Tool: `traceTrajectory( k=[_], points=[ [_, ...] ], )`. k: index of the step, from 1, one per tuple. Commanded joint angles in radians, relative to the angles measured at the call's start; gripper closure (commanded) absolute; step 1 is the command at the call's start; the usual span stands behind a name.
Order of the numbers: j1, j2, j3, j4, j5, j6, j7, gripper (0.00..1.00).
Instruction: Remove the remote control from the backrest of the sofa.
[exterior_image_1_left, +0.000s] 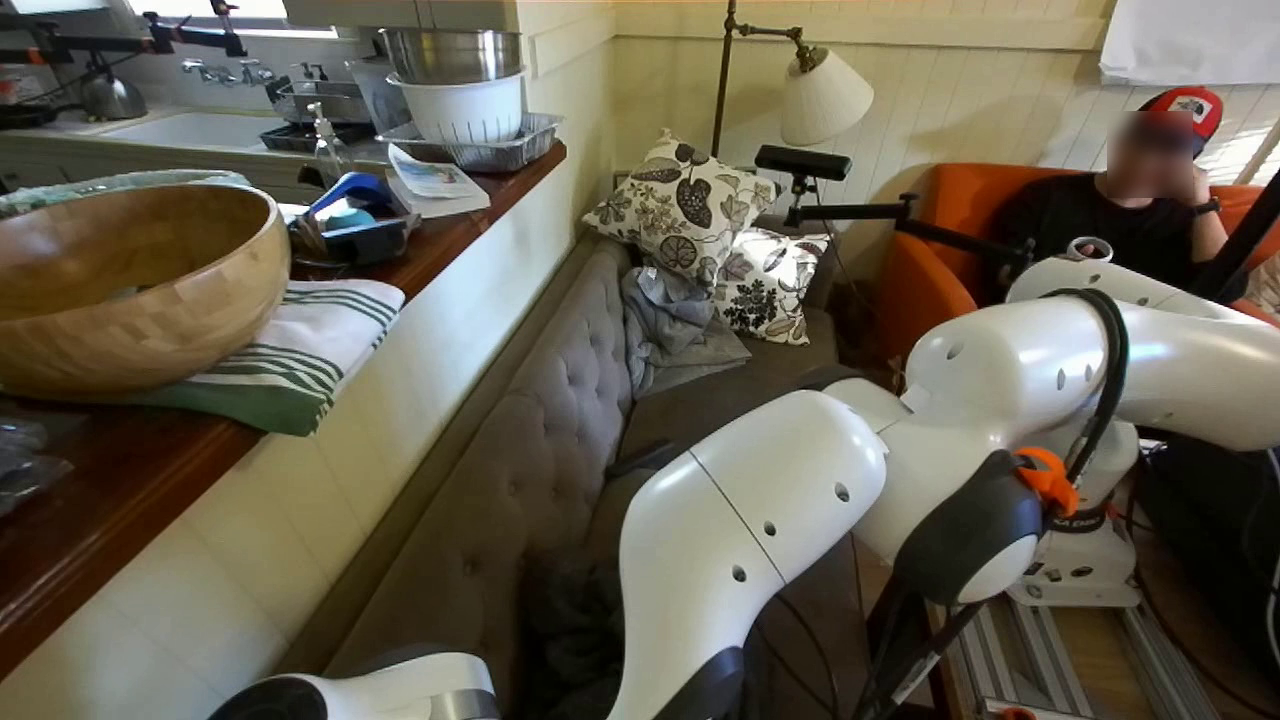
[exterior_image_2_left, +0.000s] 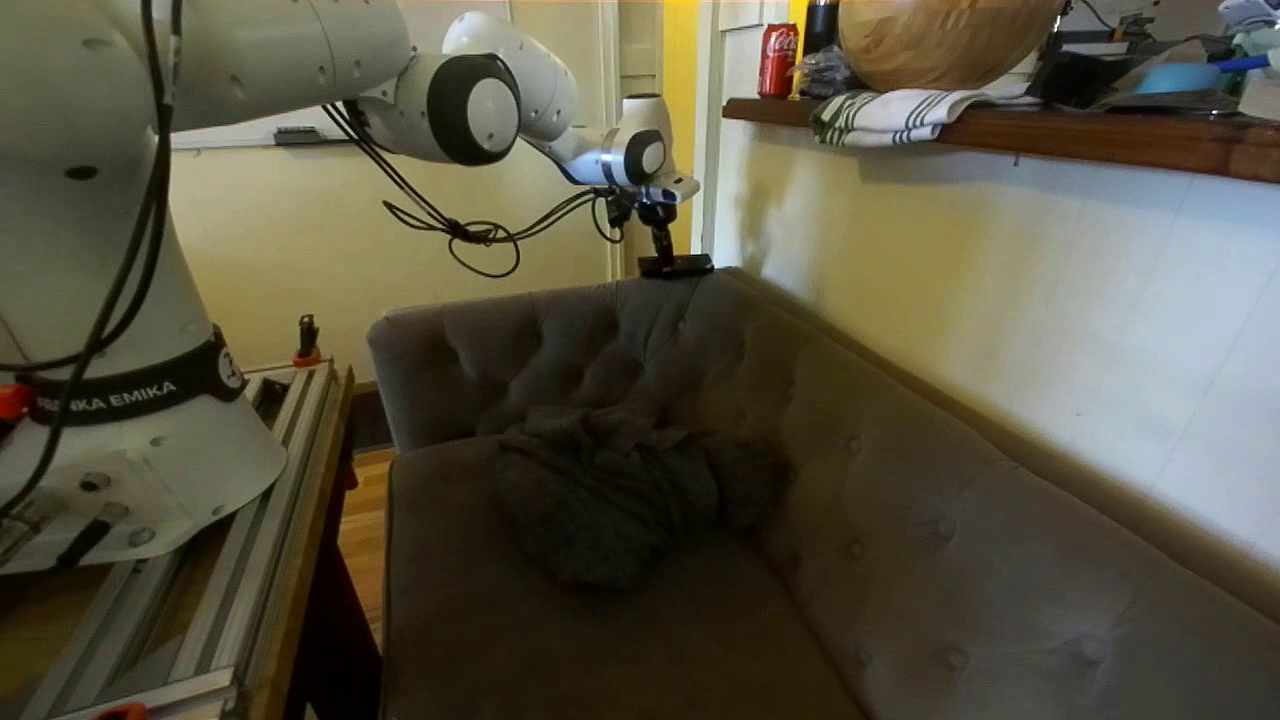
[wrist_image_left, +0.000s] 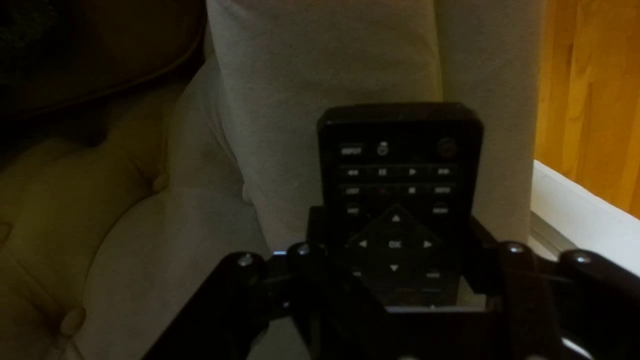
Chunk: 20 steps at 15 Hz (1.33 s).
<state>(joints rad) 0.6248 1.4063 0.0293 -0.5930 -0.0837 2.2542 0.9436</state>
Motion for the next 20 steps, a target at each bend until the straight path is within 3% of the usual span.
traceTrajectory(
  k=[1,13,15,16,19,20],
  points=[
    [0.003,0.01,-0.008,0.04,0.004,-0.02,0.039,0.63],
    [0.0,0.011,-0.014,0.042,0.006,-0.052,0.07,0.63],
    [0.0,0.01,-0.013,0.041,0.007,-0.066,0.072,0.42],
    [0.0,0.009,-0.014,0.041,0.006,-0.072,0.073,0.44],
    [0.0,0.009,-0.013,0.042,0.006,-0.087,0.073,0.06],
    [-0.001,0.01,-0.012,0.043,0.006,-0.091,0.071,0.01]
  ],
)
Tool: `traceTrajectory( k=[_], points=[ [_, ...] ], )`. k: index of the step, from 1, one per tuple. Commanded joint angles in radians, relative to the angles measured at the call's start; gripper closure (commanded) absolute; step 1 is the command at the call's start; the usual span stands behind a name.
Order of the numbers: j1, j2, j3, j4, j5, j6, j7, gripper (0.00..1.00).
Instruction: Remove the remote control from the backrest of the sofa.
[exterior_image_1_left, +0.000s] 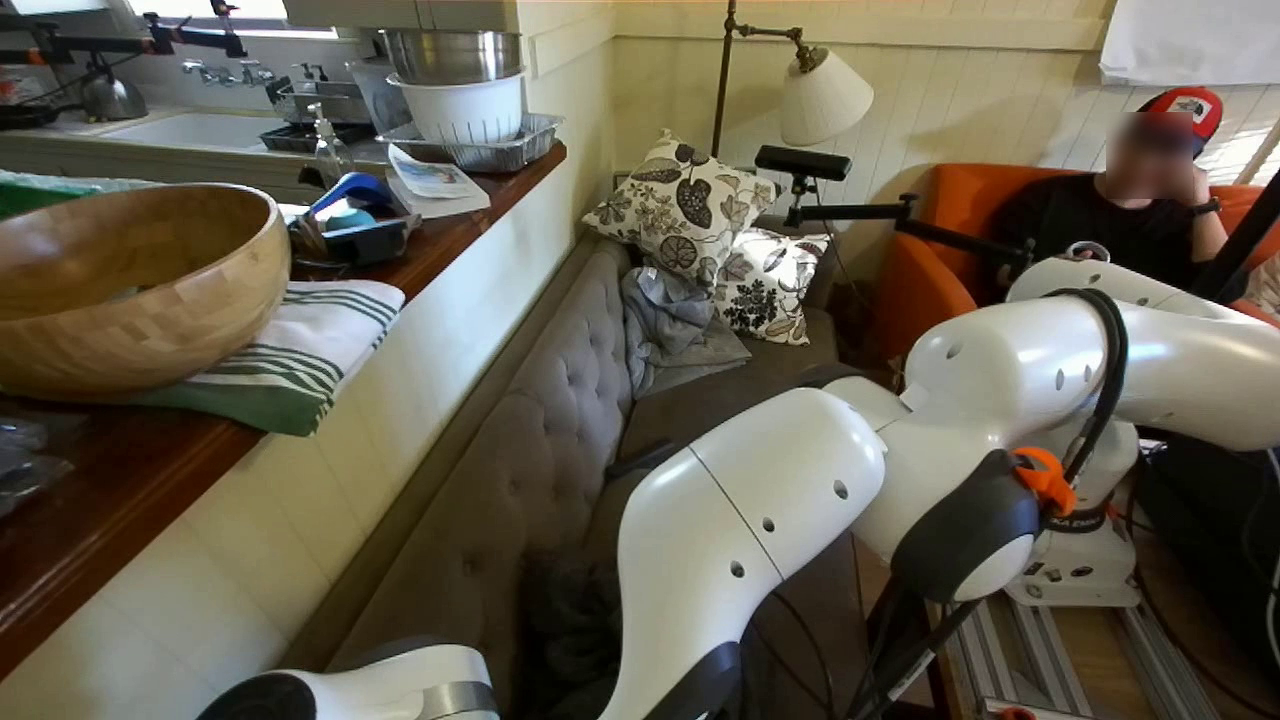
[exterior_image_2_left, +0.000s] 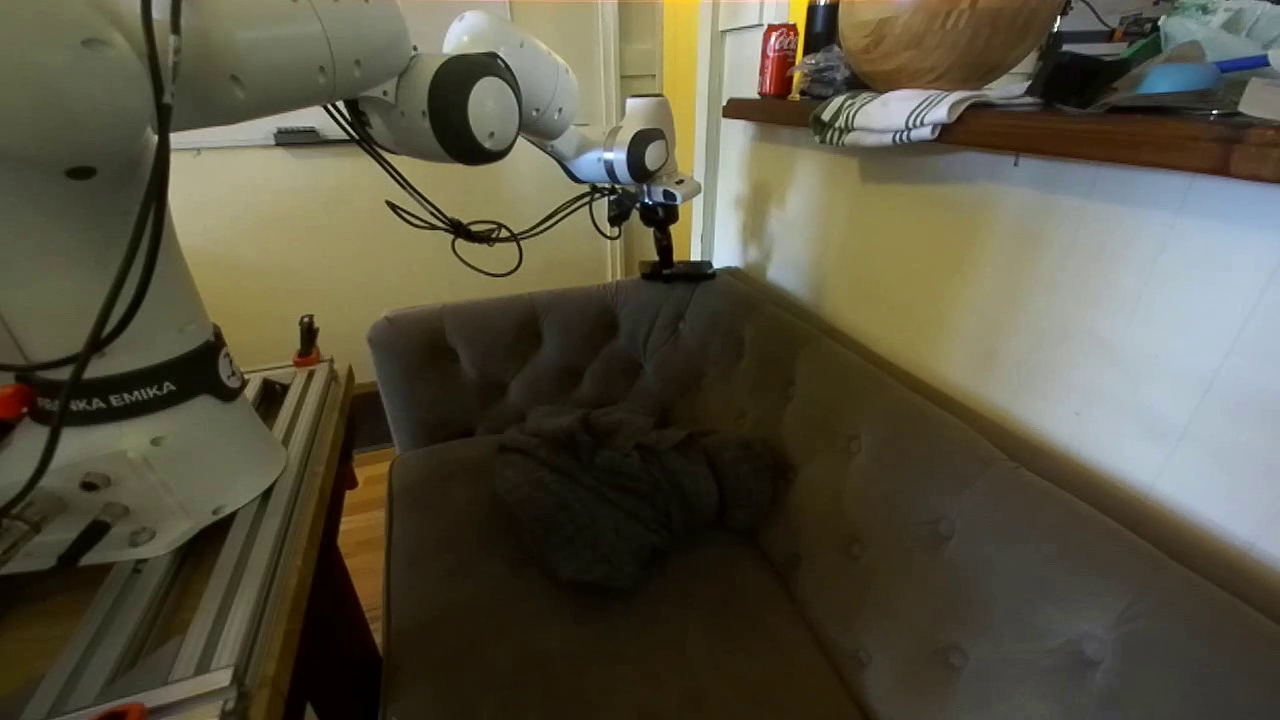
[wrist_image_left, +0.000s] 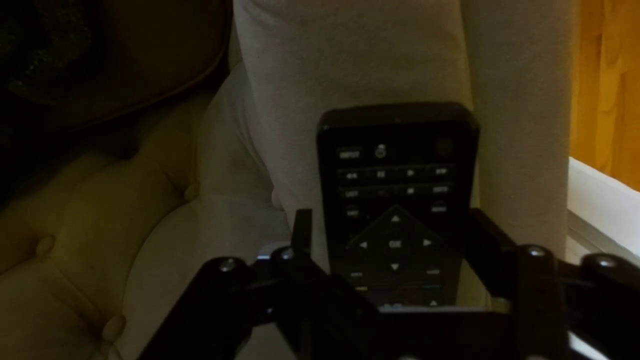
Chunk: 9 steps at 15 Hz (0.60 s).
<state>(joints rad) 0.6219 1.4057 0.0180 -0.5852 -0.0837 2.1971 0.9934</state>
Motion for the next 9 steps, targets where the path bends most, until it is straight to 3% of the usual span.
traceTrajectory(
  k=[1,9],
  points=[
    [0.002,0.01,0.001,0.036,0.006,-0.036,0.018,0.0],
    [0.036,-0.022,-0.042,0.032,-0.041,-0.027,0.022,0.0]
  ],
)
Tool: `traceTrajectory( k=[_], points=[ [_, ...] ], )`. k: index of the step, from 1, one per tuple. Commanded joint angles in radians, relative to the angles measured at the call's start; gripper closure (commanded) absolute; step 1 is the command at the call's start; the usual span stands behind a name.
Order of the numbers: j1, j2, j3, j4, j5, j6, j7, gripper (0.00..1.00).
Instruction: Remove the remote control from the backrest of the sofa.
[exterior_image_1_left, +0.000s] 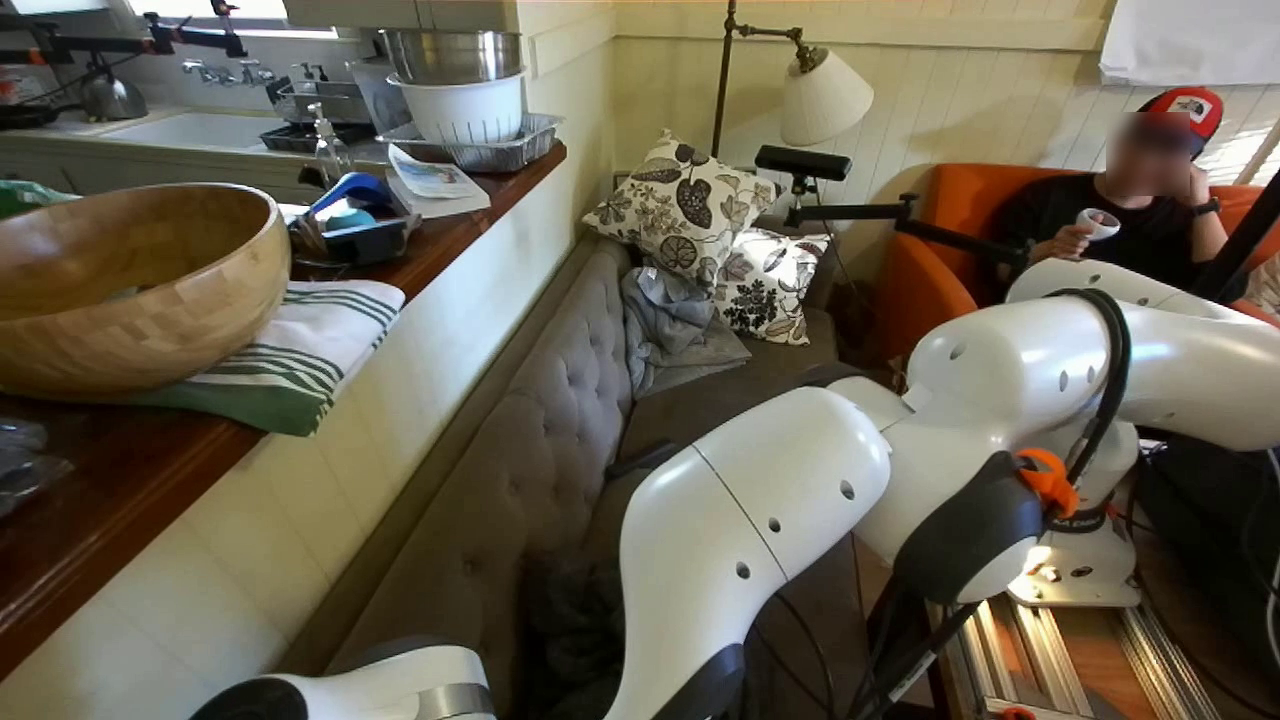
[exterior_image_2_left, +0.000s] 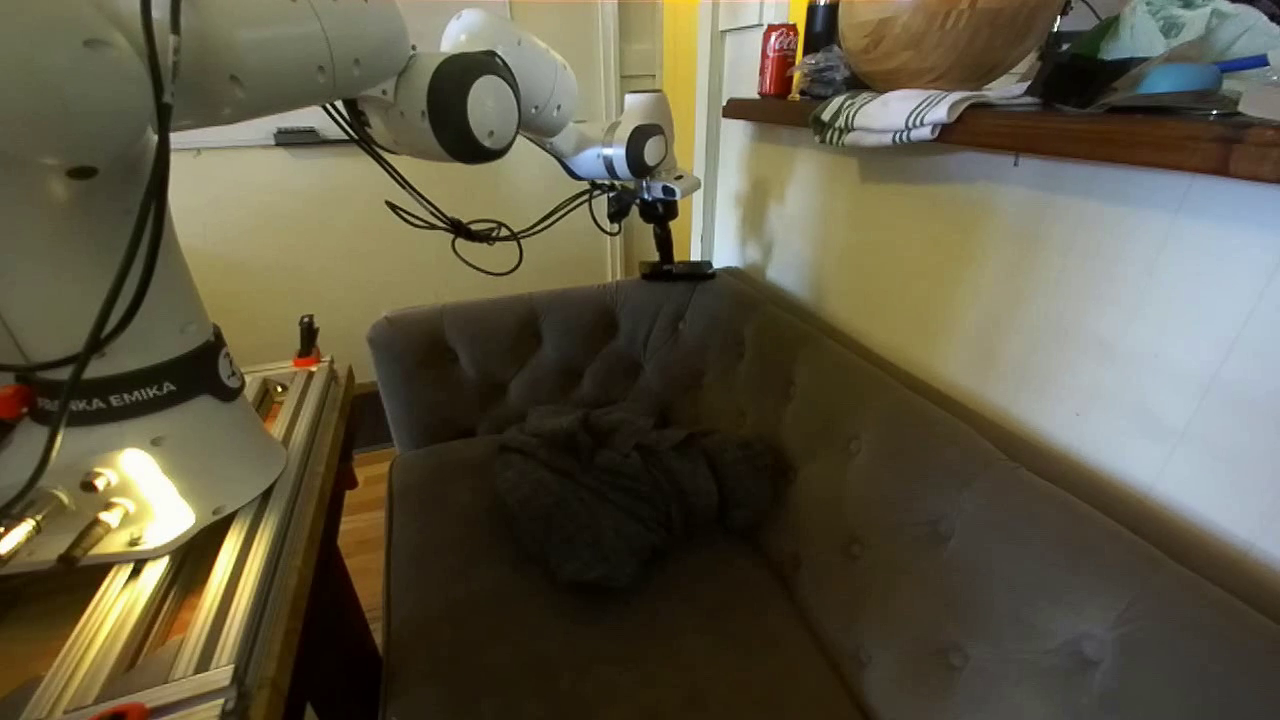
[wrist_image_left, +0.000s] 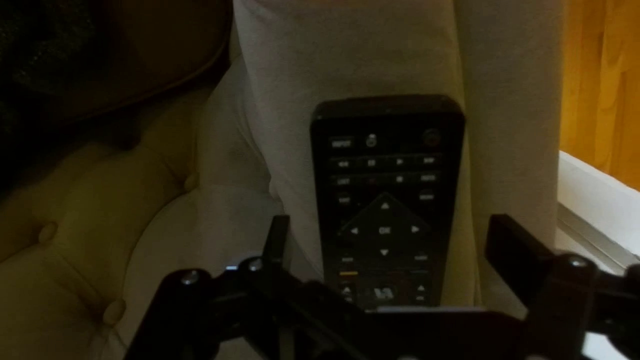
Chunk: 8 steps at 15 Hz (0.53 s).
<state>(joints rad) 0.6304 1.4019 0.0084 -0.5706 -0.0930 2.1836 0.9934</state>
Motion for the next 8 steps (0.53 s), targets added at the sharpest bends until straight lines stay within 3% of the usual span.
traceTrajectory(
  k=[1,3,8],
  points=[
    [0.033,-0.022,-0.043,0.019,-0.041,0.004,0.021,0.0],
    [0.049,-0.039,-0.067,0.017,-0.055,-0.007,0.038,0.0],
    [0.096,-0.135,-0.212,-0.043,-0.144,-0.105,0.167,0.0]
  ],
)
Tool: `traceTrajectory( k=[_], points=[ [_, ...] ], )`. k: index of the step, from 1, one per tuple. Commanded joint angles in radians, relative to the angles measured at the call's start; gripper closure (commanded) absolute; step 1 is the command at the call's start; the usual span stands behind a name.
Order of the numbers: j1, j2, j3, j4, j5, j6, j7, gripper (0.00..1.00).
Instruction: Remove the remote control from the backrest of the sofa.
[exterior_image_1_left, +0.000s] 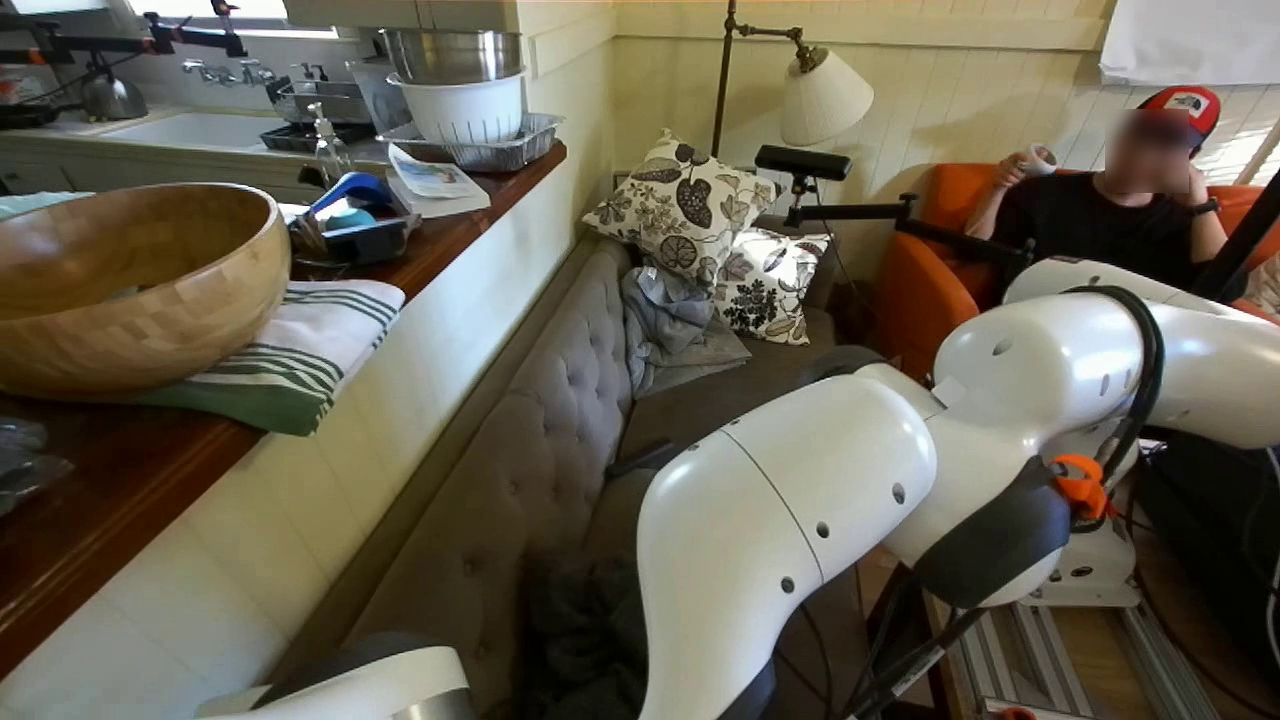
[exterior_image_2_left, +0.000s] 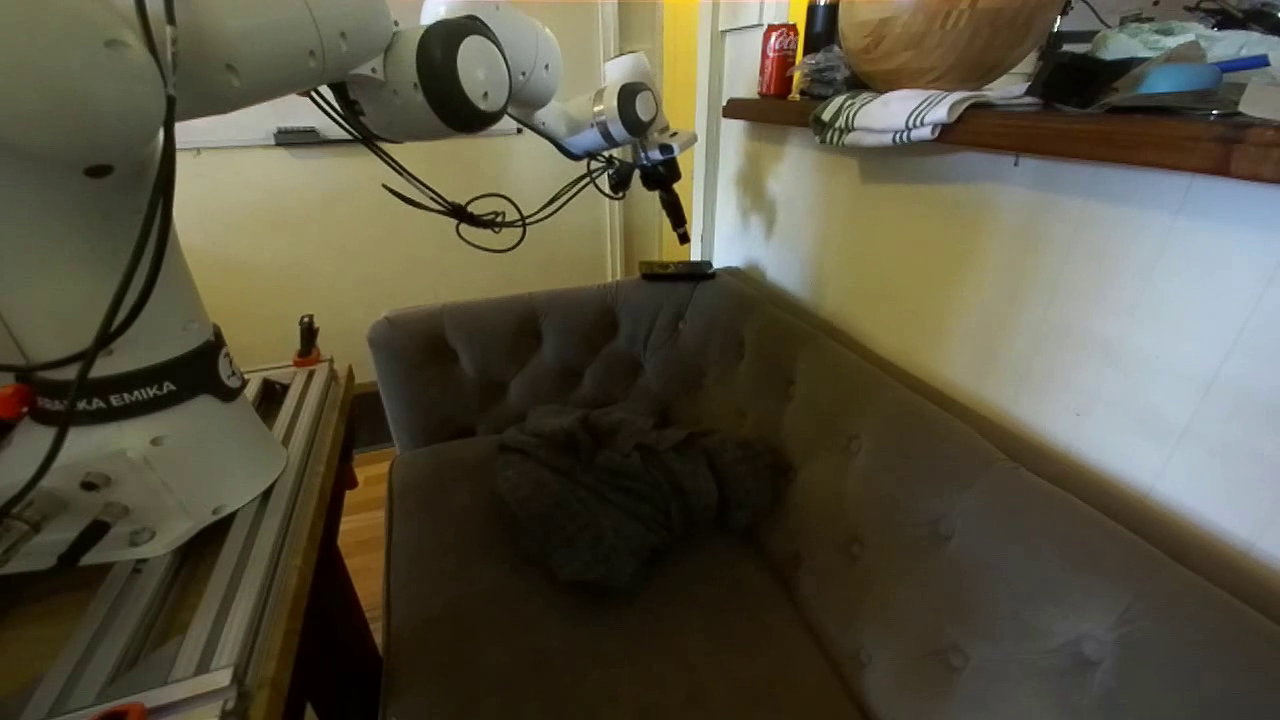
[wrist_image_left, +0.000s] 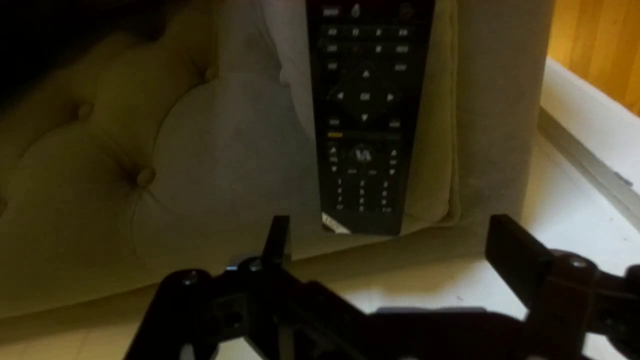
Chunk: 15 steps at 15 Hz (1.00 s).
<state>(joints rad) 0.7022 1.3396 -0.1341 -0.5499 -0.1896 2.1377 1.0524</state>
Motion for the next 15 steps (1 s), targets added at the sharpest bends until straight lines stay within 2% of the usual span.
traceTrajectory(
  k=[1,3,4,11,15],
  points=[
    [0.023,-0.082,-0.087,-0.067,-0.044,-0.079,0.159,0.0],
    [0.012,-0.097,-0.108,-0.069,-0.024,-0.096,0.242,0.0],
    [0.006,-0.049,-0.089,-0.006,-0.017,-0.083,0.153,0.0],
    [0.006,-0.074,-0.109,-0.037,-0.022,-0.081,0.218,0.0],
    [0.043,-0.111,-0.149,-0.099,-0.05,0.045,0.273,0.0]
  ],
)
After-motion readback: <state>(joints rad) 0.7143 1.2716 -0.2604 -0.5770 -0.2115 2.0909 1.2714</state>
